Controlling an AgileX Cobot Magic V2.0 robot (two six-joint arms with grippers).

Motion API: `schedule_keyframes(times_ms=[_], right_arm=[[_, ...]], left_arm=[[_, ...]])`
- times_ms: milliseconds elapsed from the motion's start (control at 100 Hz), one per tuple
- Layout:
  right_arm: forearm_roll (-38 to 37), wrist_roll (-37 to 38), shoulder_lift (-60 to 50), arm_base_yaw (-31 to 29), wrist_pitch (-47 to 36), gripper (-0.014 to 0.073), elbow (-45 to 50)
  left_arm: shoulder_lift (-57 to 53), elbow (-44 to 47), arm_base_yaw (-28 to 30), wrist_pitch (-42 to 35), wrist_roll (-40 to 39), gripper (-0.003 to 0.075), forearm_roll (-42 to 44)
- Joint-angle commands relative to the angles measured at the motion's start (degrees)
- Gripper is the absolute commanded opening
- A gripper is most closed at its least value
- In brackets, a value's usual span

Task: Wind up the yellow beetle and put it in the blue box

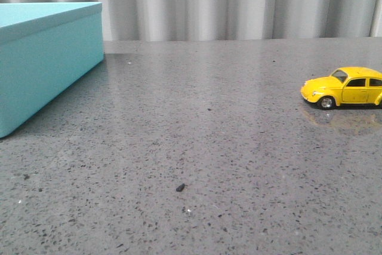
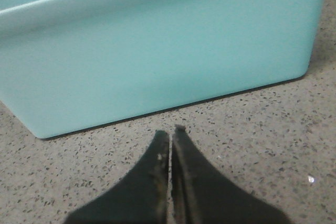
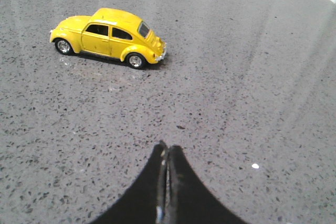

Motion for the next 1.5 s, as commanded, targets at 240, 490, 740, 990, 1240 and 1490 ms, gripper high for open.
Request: schedule_keyframes(times_ms=[240,490,740,990,1240,1490], right_arm=[[0.1,-0.5,-1.2,0.1,-1.7,-0.0052,1.4],[0.1,-0.5,-1.2,0.1,-1.7,-0.0052,1.4],[0.1,-0.5,-1.2,0.1,-1.7,-0.0052,1.4],[0.1,-0.5,-1.2,0.1,-1.7,-0.0052,1.4],[0.1,-0.5,-1.2,0.1,-1.7,-0.0052,1.4],[0.1,-0.5,-1.2,0.1,0.0,-0.0052,1.4]], left_arm=[[-1.3,1.5,0.1,-2.0,-0.1,-0.0021,-0.3],[-1.3,1.5,0.1,-2.0,-0.1,-0.0021,-0.3],[-1.3,1.5,0.1,-2.0,-0.1,-0.0021,-0.3],[-1.3,1.5,0.1,-2.0,-0.1,-0.0021,-0.3],[-1.3,1.5,0.1,-2.0,-0.1,-0.0021,-0.3],[-1.3,1.5,0.1,-2.0,-0.1,-0.0021,-0.3]])
